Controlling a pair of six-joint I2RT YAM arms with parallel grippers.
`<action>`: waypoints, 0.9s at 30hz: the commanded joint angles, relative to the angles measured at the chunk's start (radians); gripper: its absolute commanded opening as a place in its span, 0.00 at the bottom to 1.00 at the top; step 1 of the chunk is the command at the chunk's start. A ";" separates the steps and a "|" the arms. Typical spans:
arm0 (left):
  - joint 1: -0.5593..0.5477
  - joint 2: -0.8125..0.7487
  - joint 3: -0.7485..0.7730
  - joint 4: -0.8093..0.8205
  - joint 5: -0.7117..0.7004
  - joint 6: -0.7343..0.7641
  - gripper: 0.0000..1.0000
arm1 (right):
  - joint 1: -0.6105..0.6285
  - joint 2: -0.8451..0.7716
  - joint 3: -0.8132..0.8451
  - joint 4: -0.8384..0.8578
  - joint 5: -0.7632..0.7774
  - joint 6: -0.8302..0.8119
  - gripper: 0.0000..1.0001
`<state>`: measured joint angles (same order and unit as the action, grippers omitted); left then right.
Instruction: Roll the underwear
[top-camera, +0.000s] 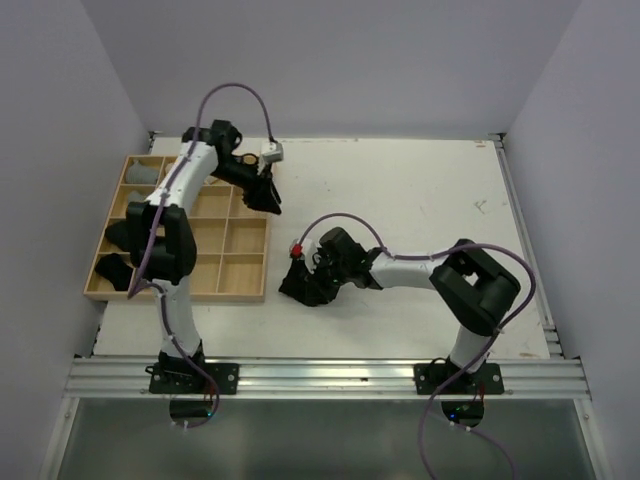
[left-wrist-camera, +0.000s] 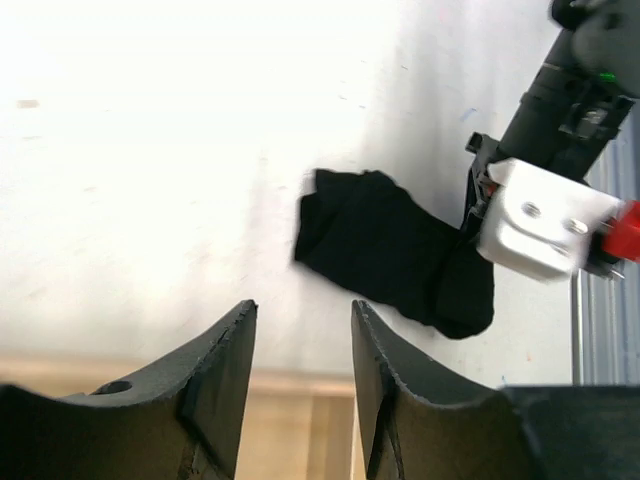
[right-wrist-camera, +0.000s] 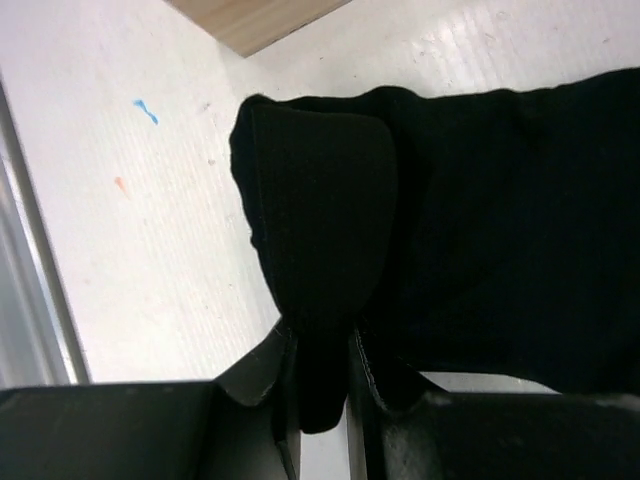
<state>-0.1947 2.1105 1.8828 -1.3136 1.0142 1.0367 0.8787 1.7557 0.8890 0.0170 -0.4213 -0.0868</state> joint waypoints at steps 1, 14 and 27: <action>0.118 -0.171 -0.012 0.126 0.101 -0.085 0.47 | -0.056 0.125 0.039 -0.098 -0.127 0.146 0.00; 0.071 -0.862 -0.944 0.606 -0.153 0.279 0.55 | -0.179 0.441 0.197 -0.163 -0.359 0.337 0.00; -0.248 -0.853 -1.172 0.859 -0.288 0.367 0.59 | -0.231 0.562 0.294 -0.291 -0.402 0.325 0.00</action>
<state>-0.4061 1.2228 0.7048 -0.5602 0.7509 1.3331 0.6491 2.1998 1.2274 -0.0868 -1.0916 0.2951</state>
